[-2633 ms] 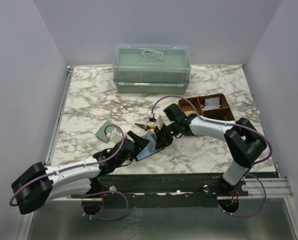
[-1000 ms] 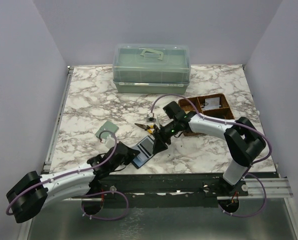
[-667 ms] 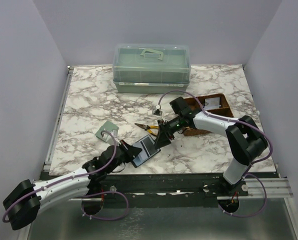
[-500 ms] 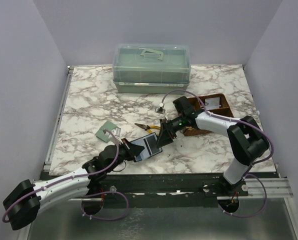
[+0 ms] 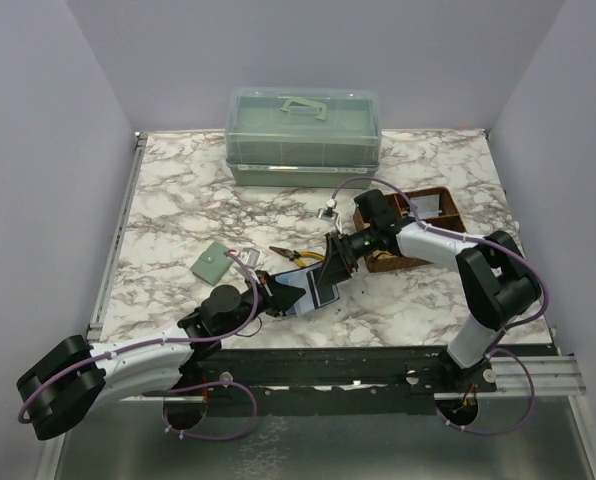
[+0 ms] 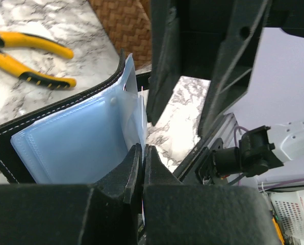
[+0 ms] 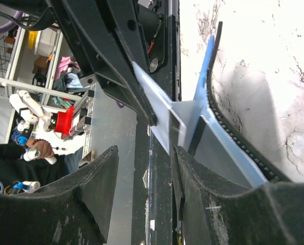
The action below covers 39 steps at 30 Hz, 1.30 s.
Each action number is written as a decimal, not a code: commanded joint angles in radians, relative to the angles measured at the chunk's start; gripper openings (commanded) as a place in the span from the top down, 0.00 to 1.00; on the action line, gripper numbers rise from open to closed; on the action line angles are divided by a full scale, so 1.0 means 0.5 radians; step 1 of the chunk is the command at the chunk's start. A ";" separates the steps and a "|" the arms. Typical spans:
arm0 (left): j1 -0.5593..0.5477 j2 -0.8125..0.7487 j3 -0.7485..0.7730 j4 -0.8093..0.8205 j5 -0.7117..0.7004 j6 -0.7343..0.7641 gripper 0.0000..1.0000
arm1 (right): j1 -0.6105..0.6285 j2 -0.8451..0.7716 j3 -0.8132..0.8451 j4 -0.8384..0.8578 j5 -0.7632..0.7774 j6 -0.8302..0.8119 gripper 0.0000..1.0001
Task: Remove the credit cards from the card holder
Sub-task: Remove the credit card from the card holder.
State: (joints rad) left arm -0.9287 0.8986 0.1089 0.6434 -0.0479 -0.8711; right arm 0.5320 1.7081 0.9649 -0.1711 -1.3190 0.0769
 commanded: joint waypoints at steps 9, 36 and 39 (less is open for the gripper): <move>0.008 -0.033 0.058 0.374 0.174 0.074 1.00 | -0.049 0.063 -0.046 0.093 -0.106 0.078 0.48; 0.012 0.007 -0.080 0.657 0.123 -0.096 0.90 | -0.073 0.030 -0.125 0.370 -0.367 0.265 1.00; 0.014 -0.110 -0.135 0.592 0.111 -0.130 0.89 | -0.096 0.045 -0.123 0.352 -0.361 0.250 1.00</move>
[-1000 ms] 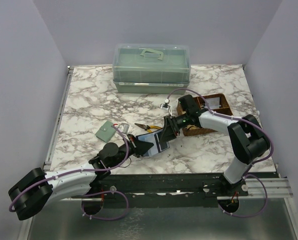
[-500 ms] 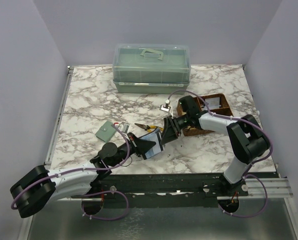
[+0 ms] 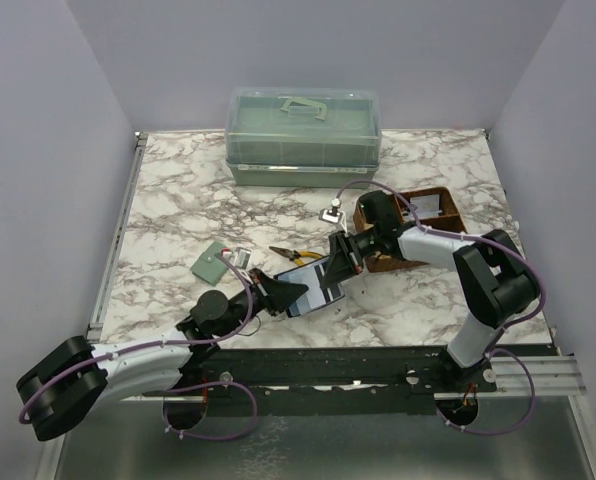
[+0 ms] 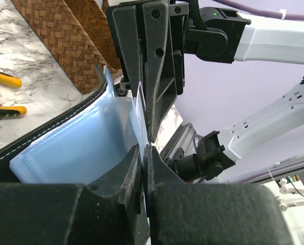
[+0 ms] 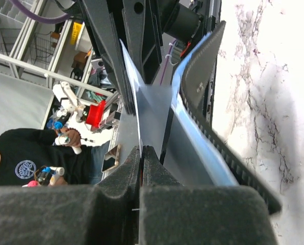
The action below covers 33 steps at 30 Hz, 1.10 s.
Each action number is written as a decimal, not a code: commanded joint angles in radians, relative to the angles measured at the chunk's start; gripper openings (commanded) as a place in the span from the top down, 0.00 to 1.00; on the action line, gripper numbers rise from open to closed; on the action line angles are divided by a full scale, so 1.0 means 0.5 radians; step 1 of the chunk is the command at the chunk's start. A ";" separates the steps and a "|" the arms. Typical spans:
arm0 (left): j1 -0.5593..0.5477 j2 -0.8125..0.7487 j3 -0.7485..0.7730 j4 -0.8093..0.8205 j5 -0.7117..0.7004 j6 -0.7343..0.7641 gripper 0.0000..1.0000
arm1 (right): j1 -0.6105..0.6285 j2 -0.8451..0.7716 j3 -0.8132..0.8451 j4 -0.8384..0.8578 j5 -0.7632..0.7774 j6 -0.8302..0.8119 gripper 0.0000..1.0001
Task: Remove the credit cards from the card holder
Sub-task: Remove the credit card from the card holder, then place the credit card in the storage box.
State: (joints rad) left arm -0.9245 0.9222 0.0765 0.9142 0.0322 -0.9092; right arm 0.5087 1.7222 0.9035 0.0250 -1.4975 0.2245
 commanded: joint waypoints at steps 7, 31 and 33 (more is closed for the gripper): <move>0.018 -0.478 -0.132 -0.173 -0.074 -0.067 0.93 | -0.071 0.025 0.000 -0.046 0.010 -0.075 1.00; 0.028 -0.714 -0.093 -0.698 -0.190 -0.148 1.00 | -0.311 -0.413 0.322 -1.248 0.734 -1.433 1.00; 0.029 -0.703 -0.096 -0.691 -0.193 -0.148 1.00 | -0.407 -0.426 0.340 -1.285 0.737 -1.455 1.00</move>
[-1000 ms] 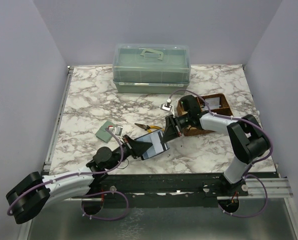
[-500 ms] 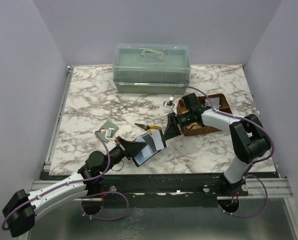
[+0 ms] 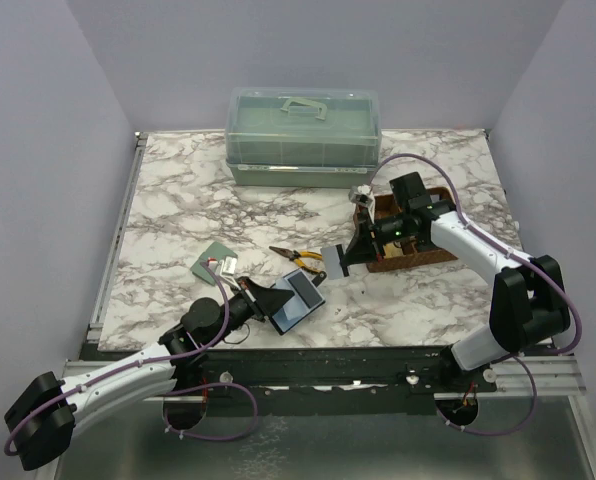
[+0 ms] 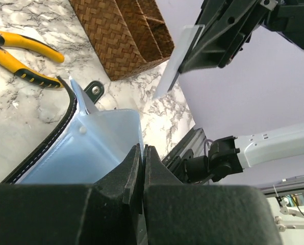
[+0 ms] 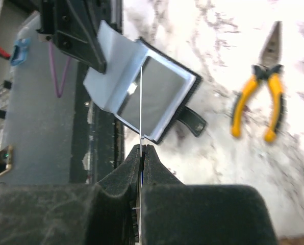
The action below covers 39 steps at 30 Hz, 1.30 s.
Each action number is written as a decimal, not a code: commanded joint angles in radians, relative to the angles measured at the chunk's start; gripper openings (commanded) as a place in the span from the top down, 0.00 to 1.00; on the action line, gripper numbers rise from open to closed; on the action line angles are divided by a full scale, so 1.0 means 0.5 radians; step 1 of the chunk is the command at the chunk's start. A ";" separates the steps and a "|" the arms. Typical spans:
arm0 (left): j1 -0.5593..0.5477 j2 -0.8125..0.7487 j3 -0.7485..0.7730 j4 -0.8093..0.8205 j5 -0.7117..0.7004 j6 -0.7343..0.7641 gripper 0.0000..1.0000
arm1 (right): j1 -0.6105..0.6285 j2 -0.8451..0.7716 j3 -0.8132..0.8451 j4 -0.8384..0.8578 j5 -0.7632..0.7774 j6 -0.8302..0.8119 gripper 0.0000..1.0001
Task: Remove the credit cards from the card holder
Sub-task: Place the credit card in the storage box.
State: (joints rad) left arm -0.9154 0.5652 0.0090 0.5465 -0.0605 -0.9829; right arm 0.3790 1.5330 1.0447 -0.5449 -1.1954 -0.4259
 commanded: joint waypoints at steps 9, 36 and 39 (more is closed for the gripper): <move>0.011 0.093 0.055 0.090 0.006 0.009 1.00 | -0.482 -0.134 0.063 -0.119 0.322 -0.109 1.00; 0.018 0.301 0.156 0.133 0.176 0.148 1.00 | -0.746 0.189 0.827 -0.508 2.181 -1.751 0.99; 0.020 0.295 0.141 0.137 0.176 0.140 1.00 | -0.746 0.278 0.893 -0.551 2.233 -1.926 0.99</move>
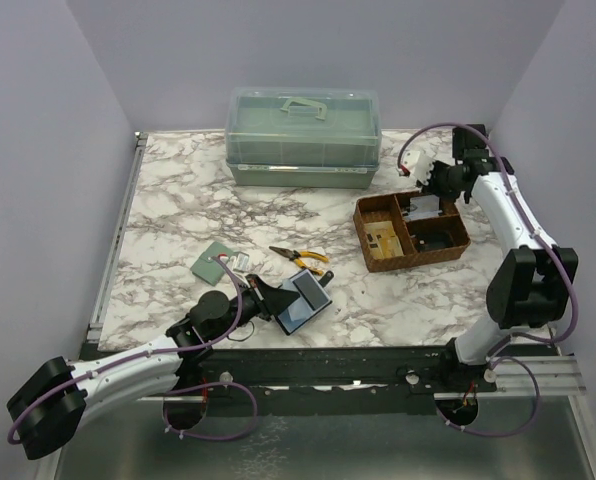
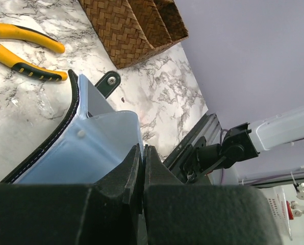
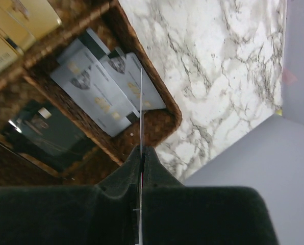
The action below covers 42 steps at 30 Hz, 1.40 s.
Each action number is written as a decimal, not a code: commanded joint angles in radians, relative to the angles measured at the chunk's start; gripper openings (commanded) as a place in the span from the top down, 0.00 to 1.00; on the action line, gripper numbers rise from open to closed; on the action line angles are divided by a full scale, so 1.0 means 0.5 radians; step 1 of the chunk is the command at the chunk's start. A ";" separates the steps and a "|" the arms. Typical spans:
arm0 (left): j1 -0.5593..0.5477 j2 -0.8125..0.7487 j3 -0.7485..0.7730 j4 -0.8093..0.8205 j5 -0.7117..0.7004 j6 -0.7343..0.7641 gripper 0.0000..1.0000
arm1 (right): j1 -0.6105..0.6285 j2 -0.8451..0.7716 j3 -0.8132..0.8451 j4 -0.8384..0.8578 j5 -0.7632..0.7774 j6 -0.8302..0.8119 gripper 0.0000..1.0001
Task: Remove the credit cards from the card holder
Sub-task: Place the credit card in the storage box.
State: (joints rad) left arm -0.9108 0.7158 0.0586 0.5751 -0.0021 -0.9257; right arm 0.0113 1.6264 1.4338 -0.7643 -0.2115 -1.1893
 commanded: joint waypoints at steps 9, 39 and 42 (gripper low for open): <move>0.014 -0.030 0.021 0.089 0.067 0.014 1.00 | -0.010 0.287 0.085 -0.117 0.316 -0.702 0.97; 0.013 0.160 0.080 0.153 0.169 -0.004 1.00 | 0.020 0.516 0.243 0.389 0.560 -0.149 0.65; 0.012 0.215 0.098 0.161 0.199 -0.005 1.00 | 0.020 0.356 0.306 0.199 0.268 0.116 0.63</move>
State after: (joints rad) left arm -0.9089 0.7952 0.0654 0.6044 0.0486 -0.9268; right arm 0.0185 1.9148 1.5249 -0.6174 0.0498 -1.3315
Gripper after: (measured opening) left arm 0.038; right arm 0.356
